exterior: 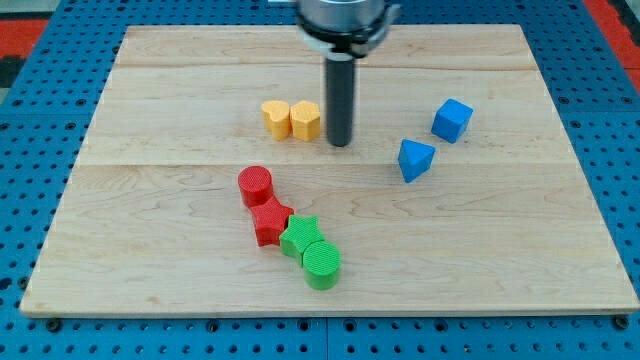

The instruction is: Slide the blue cube closer to the yellow hexagon

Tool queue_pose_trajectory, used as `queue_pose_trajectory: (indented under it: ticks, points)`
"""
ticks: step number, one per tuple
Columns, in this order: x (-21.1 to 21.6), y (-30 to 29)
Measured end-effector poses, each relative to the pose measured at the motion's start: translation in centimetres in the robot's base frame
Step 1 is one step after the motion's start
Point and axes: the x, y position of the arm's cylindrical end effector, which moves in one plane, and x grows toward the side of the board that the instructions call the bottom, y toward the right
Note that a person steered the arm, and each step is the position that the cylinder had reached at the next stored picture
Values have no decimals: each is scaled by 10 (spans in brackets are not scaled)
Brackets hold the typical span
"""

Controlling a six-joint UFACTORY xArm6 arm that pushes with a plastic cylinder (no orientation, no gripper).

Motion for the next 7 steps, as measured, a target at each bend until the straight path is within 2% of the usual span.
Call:
queue_pose_trajectory:
  ticks: [1, 2, 3, 4, 5, 7]
  points:
    - [-40, 51]
    - [-88, 58]
    - [-77, 171]
    - [-24, 188]
    - [-9, 155]
    - [-30, 26]
